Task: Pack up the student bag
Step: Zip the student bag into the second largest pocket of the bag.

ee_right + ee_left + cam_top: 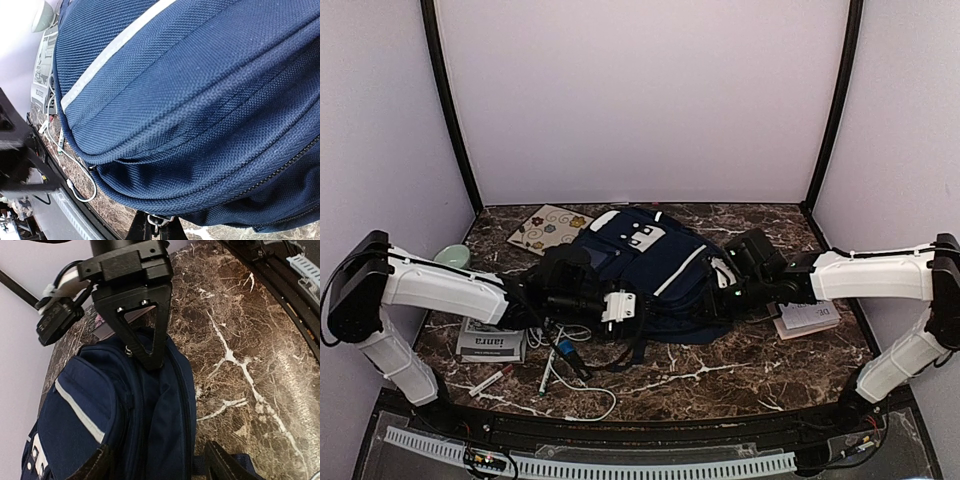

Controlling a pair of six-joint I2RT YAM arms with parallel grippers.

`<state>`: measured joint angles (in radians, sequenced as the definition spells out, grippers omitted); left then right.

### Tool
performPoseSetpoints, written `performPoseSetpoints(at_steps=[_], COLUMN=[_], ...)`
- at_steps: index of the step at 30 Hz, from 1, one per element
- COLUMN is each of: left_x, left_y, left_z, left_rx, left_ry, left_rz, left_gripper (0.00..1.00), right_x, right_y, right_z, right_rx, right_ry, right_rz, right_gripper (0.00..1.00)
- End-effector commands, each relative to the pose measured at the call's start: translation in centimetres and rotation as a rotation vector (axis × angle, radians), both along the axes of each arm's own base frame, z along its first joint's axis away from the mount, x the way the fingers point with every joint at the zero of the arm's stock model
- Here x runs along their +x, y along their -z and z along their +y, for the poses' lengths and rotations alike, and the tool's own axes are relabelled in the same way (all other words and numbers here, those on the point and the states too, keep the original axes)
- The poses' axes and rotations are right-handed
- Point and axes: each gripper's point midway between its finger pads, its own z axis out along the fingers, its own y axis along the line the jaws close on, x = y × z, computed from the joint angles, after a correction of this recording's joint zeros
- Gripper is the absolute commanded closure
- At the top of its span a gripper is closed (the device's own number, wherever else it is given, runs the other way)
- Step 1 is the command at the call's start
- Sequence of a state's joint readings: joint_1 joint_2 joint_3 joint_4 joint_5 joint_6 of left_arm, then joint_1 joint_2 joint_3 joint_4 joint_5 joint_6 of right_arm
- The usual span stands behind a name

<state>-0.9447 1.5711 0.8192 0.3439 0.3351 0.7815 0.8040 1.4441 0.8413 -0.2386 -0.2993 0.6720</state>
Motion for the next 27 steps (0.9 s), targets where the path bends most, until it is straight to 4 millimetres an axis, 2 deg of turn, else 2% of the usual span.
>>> performPoseSetpoints(at_steps=[1,5,7,10,11,13,14,16,18,21,27], left_x=[1.9,3.6,4.9,6.2,6.3,6.4,6.3,5.8,5.2,4.5,1.9], left_y=[-0.7,0.8,1.4,2.2,2.4,2.5,2.4,2.1,2.3,2.9,2.6], left_z=[-2.6,-4.3,-4.7,-4.8,-4.8,-4.6,-4.5,-4.1,-3.4,-2.0,0.2], left_rx=[0.042,0.111,0.129,0.161,0.173,0.182,0.180,0.168,0.177,0.202,0.156], left_ry=[-0.029,-0.114,-0.176,-0.219,-0.224,-0.232,-0.237,-0.230,-0.213,-0.215,-0.174], left_rz=[-0.215,-0.337,-0.406,-0.476,-0.488,-0.503,-0.507,-0.504,-0.492,-0.471,-0.416], left_gripper=[0.34,0.34,0.41,0.57,0.66,0.95,1.00,1.00,1.00,1.00,1.00], right_x=[0.5,0.8,1.0,0.9,0.9,1.0,1.0,1.7,2.7,4.0,6.4], right_y=[-2.5,-2.4,-2.2,-2.3,-2.4,-2.4,-2.3,-2.0,-1.9,-2.5,-4.6], right_z=[0.7,-0.5,-1.2,-2.2,-2.4,-3.1,-3.8,-6.2,-9.5,-13.9,-18.4], right_rx=[0.052,-0.006,-0.054,-0.109,-0.118,-0.148,-0.177,-0.276,-0.399,-0.553,-0.703], right_ry=[-0.005,0.019,0.031,0.038,0.040,0.052,0.062,0.111,0.182,0.272,0.339], right_rz=[-0.039,-0.047,-0.051,-0.054,-0.056,-0.058,-0.056,-0.063,-0.086,-0.122,-0.196], right_gripper=[1.00,1.00,1.00,1.00,1.00,1.00,1.00,1.00,1.00,1.00,1.00])
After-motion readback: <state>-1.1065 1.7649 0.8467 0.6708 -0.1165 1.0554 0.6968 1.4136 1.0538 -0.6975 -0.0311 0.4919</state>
